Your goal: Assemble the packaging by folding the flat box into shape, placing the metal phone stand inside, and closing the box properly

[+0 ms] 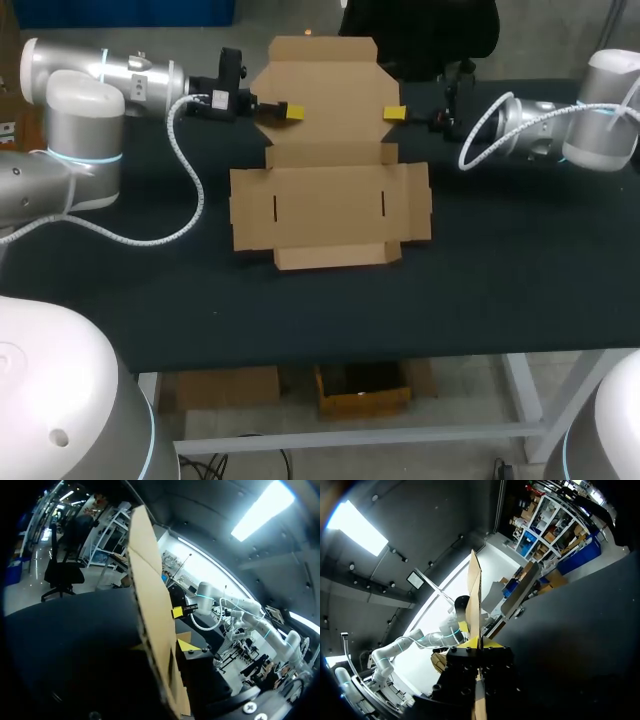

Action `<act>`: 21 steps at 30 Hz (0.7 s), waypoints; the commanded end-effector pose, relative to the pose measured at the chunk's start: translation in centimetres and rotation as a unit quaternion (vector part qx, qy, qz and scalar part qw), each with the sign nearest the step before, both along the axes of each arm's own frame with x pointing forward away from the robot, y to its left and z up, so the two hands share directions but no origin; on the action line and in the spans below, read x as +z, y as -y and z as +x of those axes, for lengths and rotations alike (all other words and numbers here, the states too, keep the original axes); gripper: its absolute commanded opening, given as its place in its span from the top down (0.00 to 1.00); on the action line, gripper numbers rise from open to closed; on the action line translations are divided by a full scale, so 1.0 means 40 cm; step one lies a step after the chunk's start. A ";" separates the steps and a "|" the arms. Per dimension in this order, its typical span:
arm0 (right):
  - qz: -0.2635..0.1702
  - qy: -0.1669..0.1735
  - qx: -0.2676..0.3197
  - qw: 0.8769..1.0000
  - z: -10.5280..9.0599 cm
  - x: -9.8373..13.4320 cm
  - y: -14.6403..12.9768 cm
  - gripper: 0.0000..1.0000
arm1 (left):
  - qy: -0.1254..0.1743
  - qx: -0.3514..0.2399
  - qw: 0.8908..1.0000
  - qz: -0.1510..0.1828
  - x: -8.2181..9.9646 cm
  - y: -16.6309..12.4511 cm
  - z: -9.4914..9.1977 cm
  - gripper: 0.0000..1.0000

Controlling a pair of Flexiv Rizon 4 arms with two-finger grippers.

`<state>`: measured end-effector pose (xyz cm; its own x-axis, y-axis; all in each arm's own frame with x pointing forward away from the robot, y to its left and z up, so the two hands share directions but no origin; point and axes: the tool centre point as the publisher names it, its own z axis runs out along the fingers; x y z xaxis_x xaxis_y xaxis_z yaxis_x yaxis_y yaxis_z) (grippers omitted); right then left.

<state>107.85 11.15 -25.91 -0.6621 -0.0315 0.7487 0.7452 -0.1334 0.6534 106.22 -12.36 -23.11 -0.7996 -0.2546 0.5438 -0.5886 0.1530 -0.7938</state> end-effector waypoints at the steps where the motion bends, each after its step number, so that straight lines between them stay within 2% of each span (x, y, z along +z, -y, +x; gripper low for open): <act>1: 0.023 0.006 0.019 1.000 0.010 -0.007 -0.001 1.00 | 0.001 -0.004 1.000 -0.003 -0.001 0.002 0.002 0.74; 7: 0.026 0.008 0.017 1.000 0.008 -0.006 0.002 1.00 | 0.004 -0.006 1.000 -0.006 0.000 0.004 -0.002 0.73; 15: 0.028 0.011 0.016 0.999 0.004 -0.004 0.002 1.00 | 0.007 -0.010 1.000 -0.010 0.002 0.009 -0.005 0.78; 16: 0.029 0.012 0.017 0.999 0.003 -0.004 0.002 1.00 | 0.008 -0.011 1.000 -0.010 0.003 0.010 -0.005 0.80; 17: 0.029 0.012 0.017 0.999 0.003 -0.003 0.002 1.00 | 0.009 -0.011 1.000 -0.011 0.003 0.011 -0.005 0.95; 18: 0.029 0.012 0.017 0.999 0.002 -0.003 0.002 1.00 | 0.009 -0.011 1.000 -0.011 0.004 0.011 -0.006 1.00; 21: 0.029 0.013 0.017 0.999 0.001 -0.002 0.001 1.00 | 0.011 -0.012 1.000 -0.012 0.006 0.012 -0.007 1.00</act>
